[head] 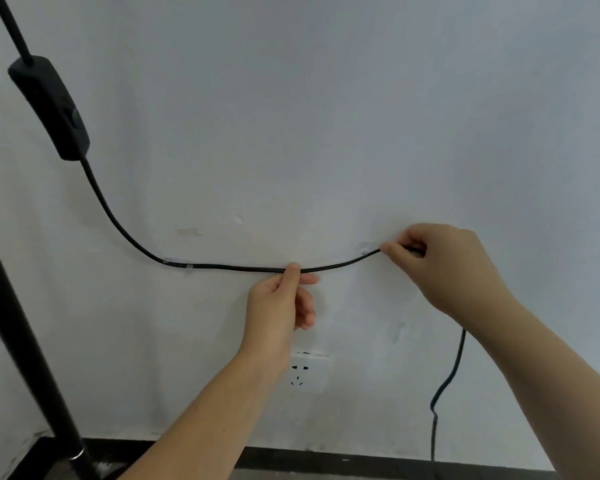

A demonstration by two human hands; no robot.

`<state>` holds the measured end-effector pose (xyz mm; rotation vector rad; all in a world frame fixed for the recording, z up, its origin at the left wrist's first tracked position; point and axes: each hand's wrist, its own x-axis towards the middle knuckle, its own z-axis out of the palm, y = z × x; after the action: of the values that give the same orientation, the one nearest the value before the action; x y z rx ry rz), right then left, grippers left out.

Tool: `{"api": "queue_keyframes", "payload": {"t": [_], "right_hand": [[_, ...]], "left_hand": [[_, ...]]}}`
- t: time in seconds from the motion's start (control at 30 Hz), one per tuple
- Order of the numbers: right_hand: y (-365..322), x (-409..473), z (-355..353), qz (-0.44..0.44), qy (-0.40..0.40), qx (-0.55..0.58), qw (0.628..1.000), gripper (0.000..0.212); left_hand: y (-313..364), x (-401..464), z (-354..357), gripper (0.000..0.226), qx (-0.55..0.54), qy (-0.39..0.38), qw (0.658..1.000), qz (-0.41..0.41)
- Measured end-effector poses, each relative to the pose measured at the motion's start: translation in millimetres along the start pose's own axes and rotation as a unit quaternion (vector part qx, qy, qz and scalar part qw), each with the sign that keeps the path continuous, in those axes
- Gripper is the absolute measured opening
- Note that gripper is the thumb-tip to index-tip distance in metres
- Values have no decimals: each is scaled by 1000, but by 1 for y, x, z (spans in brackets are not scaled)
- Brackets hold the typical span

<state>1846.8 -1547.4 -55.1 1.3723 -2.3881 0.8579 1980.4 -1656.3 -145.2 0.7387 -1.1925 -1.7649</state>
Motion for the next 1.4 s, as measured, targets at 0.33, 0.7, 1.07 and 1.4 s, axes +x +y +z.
{"api": "queue_keyframes", "payload": {"t": [0.33,0.7,1.07,1.4], "right_hand": [[30,-6,3,53,-8,117,992,32],[67,-75,72,194,-241,510,803,36],[106,-89,90,271,-209,379,860,38],[119,-80,92,185,-93,273,939,43]], "left_hand": [[6,0,1,32,-75,-21,997,-9],[-6,-12,14,24,76,-90,989,88],[-61,-16,59,12,274,-166,942,96],[-65,-8,66,27,304,-96,939,130]]}}
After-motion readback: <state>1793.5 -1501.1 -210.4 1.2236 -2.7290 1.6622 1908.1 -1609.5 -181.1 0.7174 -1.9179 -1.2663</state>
